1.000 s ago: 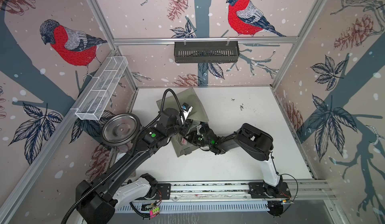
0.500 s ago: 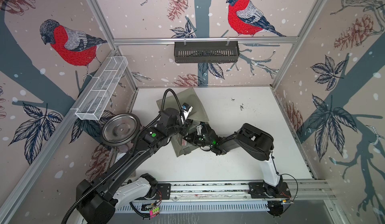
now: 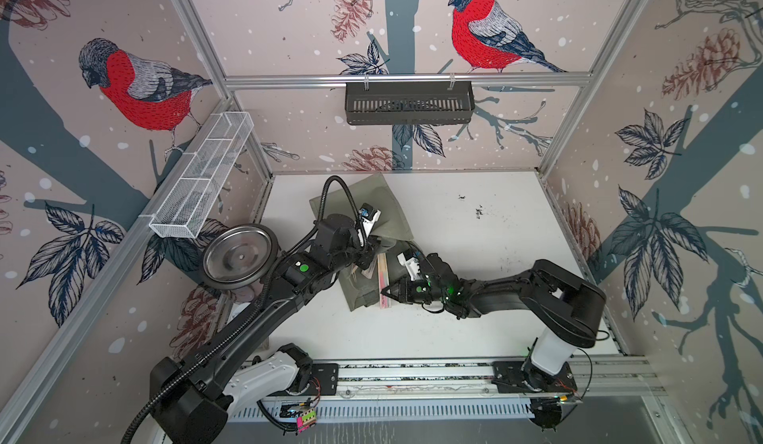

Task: Take out the folding fans from the tote bags
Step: Pick up the folding fan from the canvas bag.

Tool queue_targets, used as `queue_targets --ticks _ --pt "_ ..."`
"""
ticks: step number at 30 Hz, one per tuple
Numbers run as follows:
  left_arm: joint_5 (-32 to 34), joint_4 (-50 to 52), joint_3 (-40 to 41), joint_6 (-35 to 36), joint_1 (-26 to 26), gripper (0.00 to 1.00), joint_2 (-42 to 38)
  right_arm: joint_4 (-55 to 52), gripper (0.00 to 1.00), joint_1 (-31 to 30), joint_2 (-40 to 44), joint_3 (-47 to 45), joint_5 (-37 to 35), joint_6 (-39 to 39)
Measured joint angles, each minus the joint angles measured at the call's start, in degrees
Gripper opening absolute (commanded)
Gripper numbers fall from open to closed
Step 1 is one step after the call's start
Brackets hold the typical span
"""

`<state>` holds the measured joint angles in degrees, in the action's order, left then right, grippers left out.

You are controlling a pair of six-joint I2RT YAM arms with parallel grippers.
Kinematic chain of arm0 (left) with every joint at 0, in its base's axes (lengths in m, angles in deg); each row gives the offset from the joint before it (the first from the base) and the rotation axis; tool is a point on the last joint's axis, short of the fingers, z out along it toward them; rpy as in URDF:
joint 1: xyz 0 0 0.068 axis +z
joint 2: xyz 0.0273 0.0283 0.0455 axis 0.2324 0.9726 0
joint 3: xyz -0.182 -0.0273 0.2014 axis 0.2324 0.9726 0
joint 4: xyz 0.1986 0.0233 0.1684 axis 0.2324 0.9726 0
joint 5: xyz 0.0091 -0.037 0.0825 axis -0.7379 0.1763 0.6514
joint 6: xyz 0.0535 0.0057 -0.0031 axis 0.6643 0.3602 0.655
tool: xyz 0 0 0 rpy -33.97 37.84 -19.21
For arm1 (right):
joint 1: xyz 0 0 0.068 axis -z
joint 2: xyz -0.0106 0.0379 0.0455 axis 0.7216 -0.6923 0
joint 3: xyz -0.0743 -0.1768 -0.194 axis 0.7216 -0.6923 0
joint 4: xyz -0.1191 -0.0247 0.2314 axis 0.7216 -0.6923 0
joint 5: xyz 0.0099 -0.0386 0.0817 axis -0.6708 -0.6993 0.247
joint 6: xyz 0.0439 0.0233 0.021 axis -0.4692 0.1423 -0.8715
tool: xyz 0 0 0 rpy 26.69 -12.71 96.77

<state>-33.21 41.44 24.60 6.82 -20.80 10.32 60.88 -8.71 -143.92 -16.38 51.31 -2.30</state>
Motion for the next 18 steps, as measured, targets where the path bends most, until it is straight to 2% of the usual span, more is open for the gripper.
queue_targets --ticks 10,18 --pt "0.2 0.0 0.0 0.0 0.0 0.0 -0.3 -15.9 0.13 1.1 9.0 -1.5 0.3 13.5" --pt "1.5 0.0 0.0 0.0 0.0 0.0 -0.5 -18.0 0.13 2.1 13.8 -0.6 1.2 20.4"
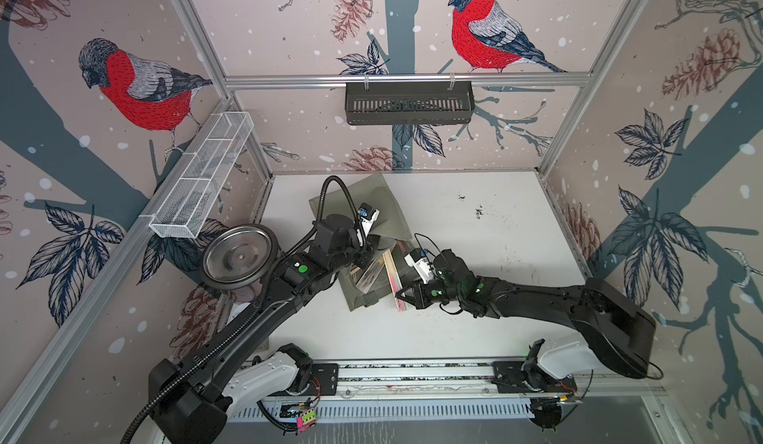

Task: Take out the folding fans from the tote bags
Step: Pick up the folding fan from the canvas bag.

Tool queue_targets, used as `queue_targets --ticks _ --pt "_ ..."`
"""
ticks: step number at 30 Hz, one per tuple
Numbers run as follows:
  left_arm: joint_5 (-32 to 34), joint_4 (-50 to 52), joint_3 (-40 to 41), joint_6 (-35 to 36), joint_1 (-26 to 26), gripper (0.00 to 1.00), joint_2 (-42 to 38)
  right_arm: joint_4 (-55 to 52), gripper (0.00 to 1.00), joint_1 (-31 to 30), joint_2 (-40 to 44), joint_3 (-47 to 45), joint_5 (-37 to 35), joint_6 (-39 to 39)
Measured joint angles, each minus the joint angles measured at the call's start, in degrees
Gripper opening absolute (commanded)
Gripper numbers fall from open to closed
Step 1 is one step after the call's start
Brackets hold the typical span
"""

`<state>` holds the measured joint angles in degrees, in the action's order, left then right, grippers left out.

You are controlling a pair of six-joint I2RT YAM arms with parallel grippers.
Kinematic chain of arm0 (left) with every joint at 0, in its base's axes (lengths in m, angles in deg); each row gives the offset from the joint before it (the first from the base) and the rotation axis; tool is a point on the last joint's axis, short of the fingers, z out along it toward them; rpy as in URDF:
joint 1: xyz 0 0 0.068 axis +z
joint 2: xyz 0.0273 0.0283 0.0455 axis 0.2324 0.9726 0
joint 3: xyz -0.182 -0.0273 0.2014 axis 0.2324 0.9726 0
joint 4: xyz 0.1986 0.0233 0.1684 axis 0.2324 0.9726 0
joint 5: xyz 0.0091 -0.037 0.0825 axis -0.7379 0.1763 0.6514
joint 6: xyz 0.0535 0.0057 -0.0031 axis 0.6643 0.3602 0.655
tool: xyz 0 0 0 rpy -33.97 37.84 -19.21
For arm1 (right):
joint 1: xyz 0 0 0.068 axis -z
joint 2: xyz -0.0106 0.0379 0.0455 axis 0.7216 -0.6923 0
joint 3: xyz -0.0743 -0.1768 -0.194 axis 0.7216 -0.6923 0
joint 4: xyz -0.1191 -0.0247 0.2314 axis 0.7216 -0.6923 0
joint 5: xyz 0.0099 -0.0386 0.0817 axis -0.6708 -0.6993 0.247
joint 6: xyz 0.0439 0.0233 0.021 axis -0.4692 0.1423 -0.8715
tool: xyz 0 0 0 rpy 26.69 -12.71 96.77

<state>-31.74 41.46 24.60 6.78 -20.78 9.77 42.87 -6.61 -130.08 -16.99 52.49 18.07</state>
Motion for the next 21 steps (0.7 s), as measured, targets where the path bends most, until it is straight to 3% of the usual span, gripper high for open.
queue_targets --ticks 6,14,21 --pt "0.9 -0.1 0.0 -0.2 0.0 0.0 -0.1 -3.3 0.13 -0.9 -7.4 6.2 -2.4 2.3" --pt "1.2 0.2 0.0 -0.9 0.0 0.0 -0.1 -9.9 0.13 -8.9 -19.0 19.0 -3.4 8.5" --pt "1.2 0.2 0.1 -0.8 0.0 0.0 -0.1 -9.0 0.12 1.6 -12.0 8.3 -5.8 6.6"
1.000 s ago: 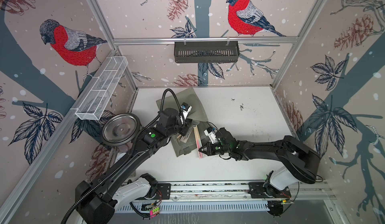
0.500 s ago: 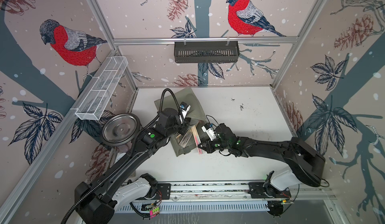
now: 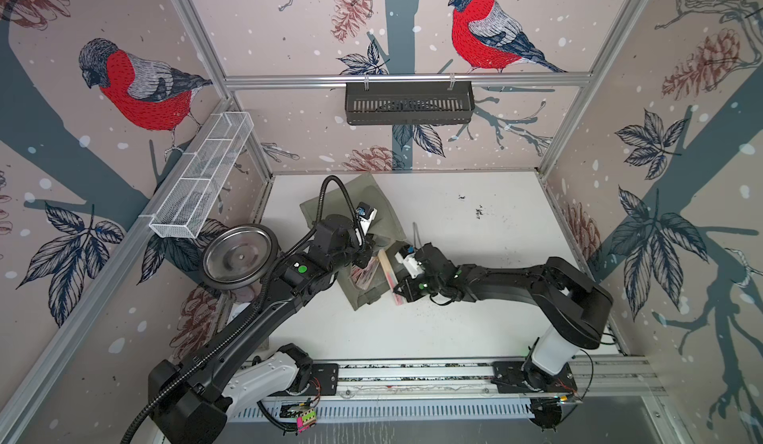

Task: Take out the folding fans from the tote bags
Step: Pick up the folding fan from the canvas bag, then place the folding fan at the center of the board.

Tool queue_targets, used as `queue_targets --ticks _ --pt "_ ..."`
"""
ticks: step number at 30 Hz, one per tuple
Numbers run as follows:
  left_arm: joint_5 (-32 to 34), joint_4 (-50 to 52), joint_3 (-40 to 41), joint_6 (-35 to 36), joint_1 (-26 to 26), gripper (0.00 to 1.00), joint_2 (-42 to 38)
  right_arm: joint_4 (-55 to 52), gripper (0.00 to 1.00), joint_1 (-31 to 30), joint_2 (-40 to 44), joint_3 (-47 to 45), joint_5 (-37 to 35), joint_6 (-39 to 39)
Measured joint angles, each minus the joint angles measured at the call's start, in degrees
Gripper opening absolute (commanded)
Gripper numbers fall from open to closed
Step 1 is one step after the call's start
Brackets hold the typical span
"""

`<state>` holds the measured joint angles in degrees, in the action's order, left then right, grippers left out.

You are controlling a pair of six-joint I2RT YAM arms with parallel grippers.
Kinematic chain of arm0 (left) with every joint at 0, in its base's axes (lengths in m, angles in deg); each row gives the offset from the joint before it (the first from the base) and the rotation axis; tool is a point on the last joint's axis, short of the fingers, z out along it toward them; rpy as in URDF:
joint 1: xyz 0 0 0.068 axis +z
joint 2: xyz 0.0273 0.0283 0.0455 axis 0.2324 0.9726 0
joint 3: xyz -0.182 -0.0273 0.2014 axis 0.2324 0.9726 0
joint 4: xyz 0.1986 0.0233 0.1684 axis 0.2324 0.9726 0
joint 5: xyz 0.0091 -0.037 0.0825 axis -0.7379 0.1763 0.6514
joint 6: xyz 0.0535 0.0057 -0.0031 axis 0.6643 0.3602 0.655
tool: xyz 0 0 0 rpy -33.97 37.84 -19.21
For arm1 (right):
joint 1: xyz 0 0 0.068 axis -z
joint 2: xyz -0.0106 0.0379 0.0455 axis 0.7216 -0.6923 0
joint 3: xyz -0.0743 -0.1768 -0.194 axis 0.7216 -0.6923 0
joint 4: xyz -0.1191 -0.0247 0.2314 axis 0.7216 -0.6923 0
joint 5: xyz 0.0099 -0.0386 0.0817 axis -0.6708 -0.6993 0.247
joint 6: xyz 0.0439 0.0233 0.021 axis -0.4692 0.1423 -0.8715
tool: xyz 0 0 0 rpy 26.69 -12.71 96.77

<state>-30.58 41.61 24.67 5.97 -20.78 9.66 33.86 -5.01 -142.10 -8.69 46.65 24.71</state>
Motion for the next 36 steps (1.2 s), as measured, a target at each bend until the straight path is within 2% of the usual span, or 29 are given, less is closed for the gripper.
queue_targets --ticks 8,14,18,25,28,31,36 --pt "-0.3 0.0 0.0 0.0 0.0 0.0 0.2 -1.2 0.12 -3.0 8.1 -3.5 2.0 2.5" --pt "0.3 0.0 0.0 -0.3 0.0 0.0 0.0 -6.3 0.1 -7.9 17.1 -8.2 2.5 2.8" --pt "1.4 -0.2 0.0 -0.7 0.0 0.0 0.3 -12.7 0.1 -10.6 27.2 -11.2 1.5 2.3" --pt "2.4 -0.2 -0.1 -0.9 0.2 0.0 0.7 -23.5 0.09 -10.1 47.6 -13.9 -2.7 -0.7" --pt "2.4 -0.2 -0.1 -0.9 0.3 0.0 0.6 -26.0 0.09 -6.3 53.5 -13.8 -4.3 -0.9" --pt "2.4 -0.2 -0.1 -0.9 0.3 0.0 0.6 -26.7 0.08 0.5 56.0 -12.9 -3.9 -1.0" --pt "2.4 -0.2 -0.1 -0.9 0.3 0.0 0.6 -23.4 0.08 16.5 49.1 -9.7 -0.7 -0.8"
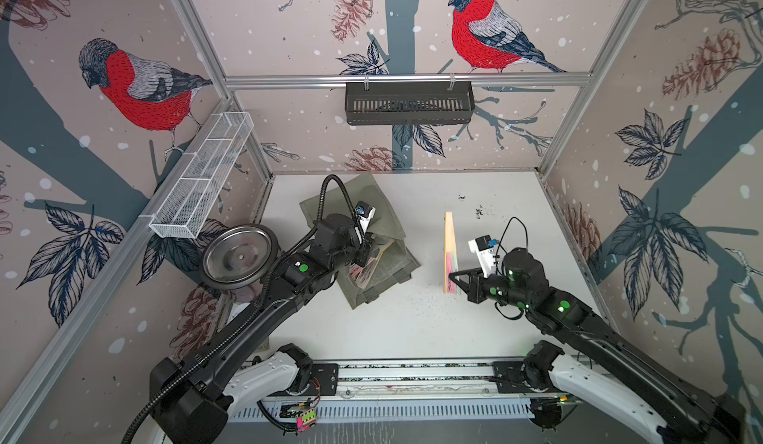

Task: Take out the folding fans from the tote bags
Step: Place the folding fan at the center of the board.

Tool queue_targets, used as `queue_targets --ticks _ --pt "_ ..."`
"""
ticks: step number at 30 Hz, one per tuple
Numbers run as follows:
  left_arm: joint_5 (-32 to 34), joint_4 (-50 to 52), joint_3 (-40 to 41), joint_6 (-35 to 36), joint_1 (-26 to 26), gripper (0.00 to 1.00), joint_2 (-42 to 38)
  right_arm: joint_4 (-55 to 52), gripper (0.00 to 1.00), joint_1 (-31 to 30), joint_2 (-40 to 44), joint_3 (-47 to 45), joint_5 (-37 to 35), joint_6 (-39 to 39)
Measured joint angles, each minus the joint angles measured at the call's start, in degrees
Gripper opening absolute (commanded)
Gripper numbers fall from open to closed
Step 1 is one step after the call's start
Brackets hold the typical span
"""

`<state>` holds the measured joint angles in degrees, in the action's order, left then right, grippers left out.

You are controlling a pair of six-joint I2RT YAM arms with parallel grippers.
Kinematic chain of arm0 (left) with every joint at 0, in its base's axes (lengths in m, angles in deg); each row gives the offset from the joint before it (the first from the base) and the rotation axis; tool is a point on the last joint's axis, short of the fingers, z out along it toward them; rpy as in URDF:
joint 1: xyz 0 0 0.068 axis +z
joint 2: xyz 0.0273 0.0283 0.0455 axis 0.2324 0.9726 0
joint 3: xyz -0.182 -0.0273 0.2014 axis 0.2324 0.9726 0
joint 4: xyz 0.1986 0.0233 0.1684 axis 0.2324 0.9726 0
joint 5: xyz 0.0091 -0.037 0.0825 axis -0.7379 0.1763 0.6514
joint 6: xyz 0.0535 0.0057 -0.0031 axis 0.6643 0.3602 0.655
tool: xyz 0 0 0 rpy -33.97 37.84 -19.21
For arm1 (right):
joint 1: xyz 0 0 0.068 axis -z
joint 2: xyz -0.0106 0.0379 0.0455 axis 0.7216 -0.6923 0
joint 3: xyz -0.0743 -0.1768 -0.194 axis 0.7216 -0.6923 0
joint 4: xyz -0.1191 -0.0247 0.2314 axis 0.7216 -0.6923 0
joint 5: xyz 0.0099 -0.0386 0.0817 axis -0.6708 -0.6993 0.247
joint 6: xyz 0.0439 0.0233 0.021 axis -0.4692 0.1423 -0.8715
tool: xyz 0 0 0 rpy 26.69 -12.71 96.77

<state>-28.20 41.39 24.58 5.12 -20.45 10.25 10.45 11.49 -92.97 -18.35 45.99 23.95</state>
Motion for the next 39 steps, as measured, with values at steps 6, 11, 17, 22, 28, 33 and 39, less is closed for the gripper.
queue_targets --ticks 6,11,17,22,28,33,39 --pt "0.0 0.1 0.0 0.0 0.0 0.0 -0.6 3.0 0.08 13.3 -18.8 7.8 4.5 3.2" --pt "0.0 0.1 0.0 0.0 0.0 0.0 -0.7 4.9 0.08 16.0 -38.1 17.0 6.8 5.2" --pt "-0.2 0.1 0.1 0.0 0.0 0.0 -0.7 5.2 0.07 17.1 -58.3 33.0 8.8 7.7" --pt "-0.2 0.1 0.2 0.1 0.0 0.0 -1.0 0.0 0.07 18.3 -72.8 49.4 8.8 10.4" --pt "-0.2 0.0 0.4 0.2 0.0 0.0 -0.9 -4.3 0.07 18.3 -85.0 65.8 10.5 11.0" --pt "-0.4 0.0 0.4 0.2 -0.2 0.0 -0.8 -7.5 0.08 18.4 -94.7 79.0 12.0 11.8" --pt "-0.4 0.0 0.4 0.2 -0.3 0.0 -0.7 -9.3 0.11 18.6 -101.5 88.8 14.3 12.0"
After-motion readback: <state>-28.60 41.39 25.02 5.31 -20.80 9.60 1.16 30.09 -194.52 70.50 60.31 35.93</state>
